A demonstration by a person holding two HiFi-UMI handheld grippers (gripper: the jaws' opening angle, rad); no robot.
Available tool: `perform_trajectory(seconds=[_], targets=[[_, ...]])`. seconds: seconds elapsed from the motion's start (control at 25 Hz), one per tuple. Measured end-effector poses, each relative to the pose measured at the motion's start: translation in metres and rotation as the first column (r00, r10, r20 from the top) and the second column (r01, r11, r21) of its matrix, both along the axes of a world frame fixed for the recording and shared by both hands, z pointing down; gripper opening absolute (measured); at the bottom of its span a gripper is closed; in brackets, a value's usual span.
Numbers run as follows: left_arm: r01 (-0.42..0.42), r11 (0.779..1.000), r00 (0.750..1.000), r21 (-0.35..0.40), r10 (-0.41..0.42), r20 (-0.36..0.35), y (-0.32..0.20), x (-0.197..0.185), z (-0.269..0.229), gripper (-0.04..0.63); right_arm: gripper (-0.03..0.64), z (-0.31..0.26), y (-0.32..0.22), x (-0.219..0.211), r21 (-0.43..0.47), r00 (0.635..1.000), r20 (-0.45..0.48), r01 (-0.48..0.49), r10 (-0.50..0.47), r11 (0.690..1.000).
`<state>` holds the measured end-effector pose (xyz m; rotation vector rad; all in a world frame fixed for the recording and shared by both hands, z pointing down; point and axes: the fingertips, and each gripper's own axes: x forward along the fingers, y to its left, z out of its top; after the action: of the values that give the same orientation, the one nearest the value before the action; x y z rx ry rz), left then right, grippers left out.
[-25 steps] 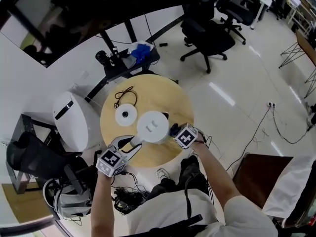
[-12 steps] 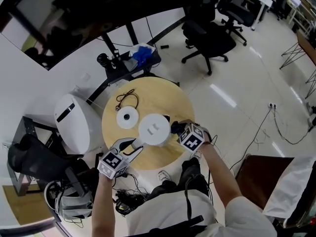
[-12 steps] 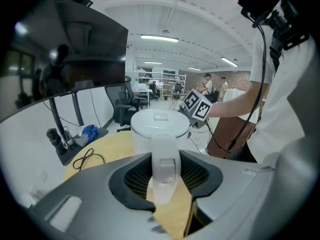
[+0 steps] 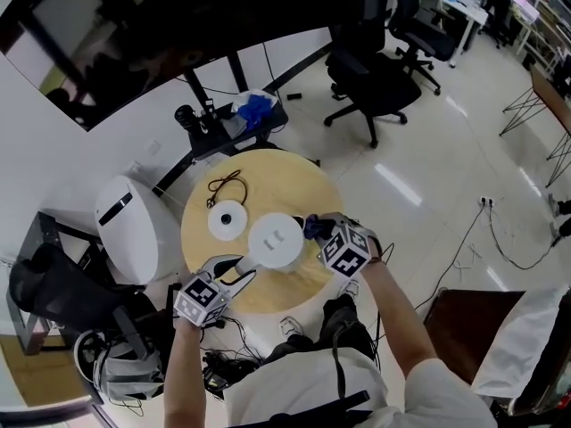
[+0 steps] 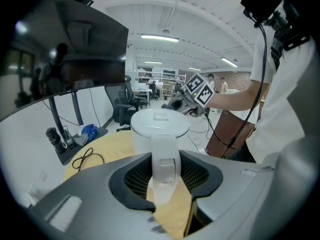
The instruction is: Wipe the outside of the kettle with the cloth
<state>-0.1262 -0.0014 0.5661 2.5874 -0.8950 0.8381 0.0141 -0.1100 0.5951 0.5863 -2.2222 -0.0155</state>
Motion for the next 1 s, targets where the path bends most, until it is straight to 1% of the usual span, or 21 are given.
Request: perform_trajectory(seconds=[0.16,0.32,0.48,0.56,0.64,0.72,0.88,1.0], targets=[[-0.007,1.0,1.0,-0.004,0.007,0.007,0.0,0.002,-0.001,0.167,0.064,0.056,-0.005,0.0,-0.102,0.999,-0.013,-0.031,0.029,0.994],[-0.004,1.0,1.0,-0.01,0.004,0.01,0.003,0.002,-0.002,0.167,0.064,0.115,-0.008,0.0,-0.215,0.998,-0.023,-0.069,0.066,0.974],[-0.003,1.0,1.0,-0.012,0.003,0.007,0.004,0.005,-0.001,0.167,0.064,0.158,-0.009,0.001,-0.284,0.996,-0.068,-0.081,0.064,0.955],[-0.004,1.0,1.0,-0.012,0.004,0.01,0.003,0.006,-0.001,0.167,0.064,0.166,-0.01,0.0,-0.298,0.996,-0.069,-0.082,0.064,0.951],[0.0,1.0,1.0,-0.008,0.0,0.006,0.001,0.007,-0.004,0.167,0.064,0.162,-0.013,0.001,-0.277,0.995,-0.077,-0.079,0.06,0.957],[0.006,1.0,1.0,-0.01,-0.006,0.008,0.001,0.005,-0.003,0.167,0.064,0.146,-0.015,0.001,-0.229,0.996,-0.08,-0.055,0.037,0.972],[0.013,1.0,1.0,-0.011,-0.013,0.011,-0.001,0.006,-0.002,0.167,0.064,0.077,-0.02,-0.005,-0.09,1.0,-0.016,-0.005,0.003,0.996],[0.009,1.0,1.0,-0.016,-0.009,0.019,-0.002,0.005,0.001,0.167,0.064,0.027,-0.023,-0.009,0.019,0.999,0.027,0.018,-0.018,1.0]])
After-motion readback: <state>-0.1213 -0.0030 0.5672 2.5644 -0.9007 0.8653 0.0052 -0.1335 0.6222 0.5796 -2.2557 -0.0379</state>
